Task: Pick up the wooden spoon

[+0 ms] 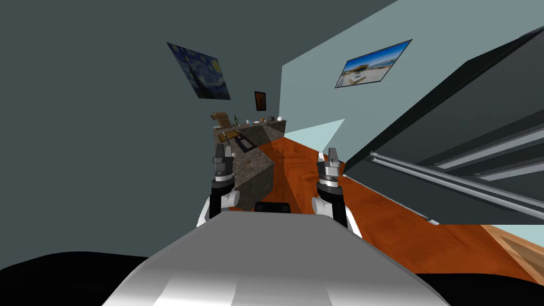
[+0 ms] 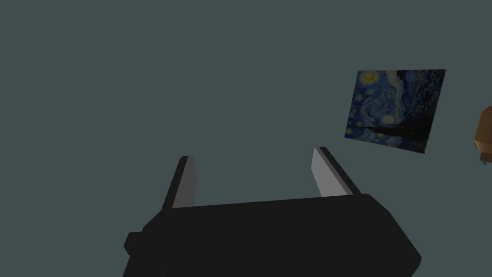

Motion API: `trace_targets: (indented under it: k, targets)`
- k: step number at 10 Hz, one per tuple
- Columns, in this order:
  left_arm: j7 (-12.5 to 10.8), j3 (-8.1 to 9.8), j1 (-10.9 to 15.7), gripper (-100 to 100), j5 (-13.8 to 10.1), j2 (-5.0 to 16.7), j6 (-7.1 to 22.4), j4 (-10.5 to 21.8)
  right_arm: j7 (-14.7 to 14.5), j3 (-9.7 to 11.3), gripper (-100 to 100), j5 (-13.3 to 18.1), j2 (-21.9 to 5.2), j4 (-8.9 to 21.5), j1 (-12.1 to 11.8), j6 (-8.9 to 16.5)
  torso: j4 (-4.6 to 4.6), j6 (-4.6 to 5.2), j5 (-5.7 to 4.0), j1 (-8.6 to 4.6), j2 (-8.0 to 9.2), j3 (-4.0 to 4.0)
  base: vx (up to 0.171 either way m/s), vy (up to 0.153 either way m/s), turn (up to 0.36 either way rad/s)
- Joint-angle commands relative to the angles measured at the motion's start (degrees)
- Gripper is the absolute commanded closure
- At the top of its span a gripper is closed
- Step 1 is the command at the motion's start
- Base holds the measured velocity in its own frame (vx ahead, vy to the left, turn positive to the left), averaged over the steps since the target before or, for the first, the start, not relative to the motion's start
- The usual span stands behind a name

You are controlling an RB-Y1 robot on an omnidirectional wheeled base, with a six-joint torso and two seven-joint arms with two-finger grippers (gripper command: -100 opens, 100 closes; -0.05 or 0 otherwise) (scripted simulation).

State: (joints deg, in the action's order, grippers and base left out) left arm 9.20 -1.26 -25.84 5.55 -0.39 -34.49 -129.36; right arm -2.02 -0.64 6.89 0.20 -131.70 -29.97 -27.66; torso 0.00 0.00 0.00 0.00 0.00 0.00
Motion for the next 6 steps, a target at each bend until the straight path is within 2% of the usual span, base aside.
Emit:
trace_targets:
  k: [1,3,6]
  targets:
    - [-0.3,0.25,0.4,-100,-0.4,2.0,0.8,0.3,0.0,0.0,0,0.0,0.0,0.0,0.0,0.0,0.0,0.0,0.0,0.0,0.0,0.0,-0.012,-0.005,0.034]
    - [-1.0,0.81,1.3,-100,-1.2,5.3,2.7,1.0,0.0,0.0,0,0.0,0.0,0.0,0.0,0.0,0.01,-0.01,0.0,-0.02,0.07,0.04,-0.027,-0.015,0.071]
    - [-2.7,2.15,3.3,-100,-3.4,10.7,7.3,2.6,0.0,0.0,0,0.0,0.0,0.0,0.0,0.0,0.03,-0.01,-0.01,-0.07,0.16,0.09,-0.046,-0.026,0.08]
